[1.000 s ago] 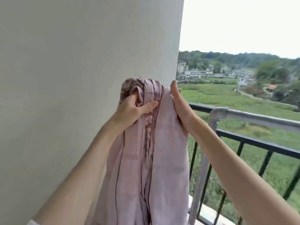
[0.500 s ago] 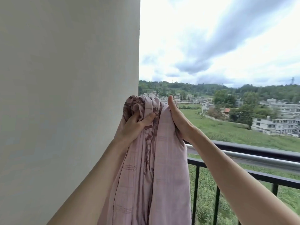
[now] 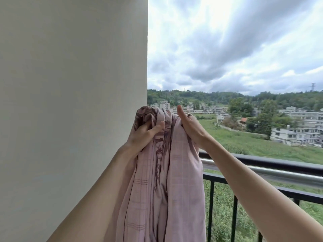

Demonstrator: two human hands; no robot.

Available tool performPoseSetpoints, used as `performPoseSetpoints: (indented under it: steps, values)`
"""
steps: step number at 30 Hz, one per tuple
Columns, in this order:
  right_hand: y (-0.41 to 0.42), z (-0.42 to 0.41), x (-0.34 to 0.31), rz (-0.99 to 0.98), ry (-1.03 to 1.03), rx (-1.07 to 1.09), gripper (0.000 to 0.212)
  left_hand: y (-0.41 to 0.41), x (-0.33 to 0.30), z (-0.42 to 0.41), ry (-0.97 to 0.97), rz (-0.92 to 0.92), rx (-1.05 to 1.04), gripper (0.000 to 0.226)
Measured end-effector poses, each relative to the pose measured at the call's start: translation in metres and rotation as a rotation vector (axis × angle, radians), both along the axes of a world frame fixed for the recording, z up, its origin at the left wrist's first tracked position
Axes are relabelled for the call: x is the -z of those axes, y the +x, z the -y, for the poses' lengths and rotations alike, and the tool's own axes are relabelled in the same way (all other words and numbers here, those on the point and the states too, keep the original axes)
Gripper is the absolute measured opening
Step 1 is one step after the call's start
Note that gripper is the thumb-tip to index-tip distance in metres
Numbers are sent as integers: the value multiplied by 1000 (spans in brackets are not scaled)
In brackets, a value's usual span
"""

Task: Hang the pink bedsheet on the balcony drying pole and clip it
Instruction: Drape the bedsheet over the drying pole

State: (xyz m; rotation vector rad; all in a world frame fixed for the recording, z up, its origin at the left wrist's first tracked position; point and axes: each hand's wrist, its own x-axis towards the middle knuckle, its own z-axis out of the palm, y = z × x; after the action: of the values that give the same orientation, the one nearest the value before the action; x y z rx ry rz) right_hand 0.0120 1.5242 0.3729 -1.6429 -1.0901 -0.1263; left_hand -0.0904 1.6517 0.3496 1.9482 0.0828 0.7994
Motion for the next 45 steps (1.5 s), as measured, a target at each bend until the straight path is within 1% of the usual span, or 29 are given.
performPoseSetpoints:
  steps: [1,2,4,6,8,9,11,13,14,15,16,18,19,20,21,22,23,25,28,30,31,33,34,36,37,39,42,43,45]
  values:
    - [1,6,6,-83,-28,-19,85,3,4,3,11,-23,17,56]
    - [0,14,11,-146,-44,-37,87,6,7,7,20,-43,36,50]
    - [-3,31,16,-192,-45,-44,83,14,5,17,81,-65,51,39]
    - [1,50,11,-207,4,17,86,22,-7,32,172,-40,78,33]
    - [8,71,-1,-225,89,132,84,30,-22,54,200,17,123,30]
    - [12,83,-7,-218,134,186,74,35,-28,64,201,42,147,31]
    - [17,108,-15,-187,212,266,60,44,-35,84,183,77,222,46]
    - [24,131,-15,-172,229,329,56,53,-36,100,191,32,292,53]
    - [27,141,-12,-161,171,375,55,57,-34,107,235,-42,303,49]
    - [29,150,-7,-144,52,438,53,63,-32,110,328,-145,300,39]
    - [30,158,0,-130,-115,506,54,66,-29,112,443,-253,289,32]
    - [29,171,16,-81,-453,608,58,65,-21,110,614,-437,260,48]
    - [27,174,23,-24,-556,654,60,63,-17,106,649,-478,259,49]
    - [24,174,29,42,-595,714,62,61,-13,100,627,-466,262,42]
    - [20,171,34,110,-594,785,61,60,-9,93,575,-417,255,30]
    - [13,167,38,183,-568,862,61,58,-5,87,511,-356,234,18]
    - [6,161,42,262,-527,931,59,55,-2,82,452,-299,213,11]
    - [-6,149,52,384,-457,1030,54,50,6,74,392,-243,181,8]
    - [-11,140,65,439,-492,1124,50,40,14,65,287,-267,218,15]
    - [-13,136,66,472,-405,1082,51,34,16,60,242,-330,299,22]
    - [-16,132,66,532,-316,1002,49,31,17,57,238,-354,333,25]
    - [-22,117,66,654,-182,780,35,27,18,55,241,-366,368,28]
    - [-25,108,68,665,-180,675,29,26,20,55,246,-356,372,28]
    - [-28,92,74,601,-235,547,26,24,23,56,252,-319,372,28]
    - [-26,88,79,591,-271,537,28,23,26,58,254,-302,374,28]
    - [-19,84,89,652,-333,590,31,21,32,59,233,-271,370,33]
    - [-13,86,93,654,-298,601,31,20,40,61,225,-230,327,47]
    - [-12,86,93,641,-270,591,31,21,44,63,250,-206,289,47]
    - [-12,87,92,612,-237,586,31,24,50,69,288,-104,159,39]
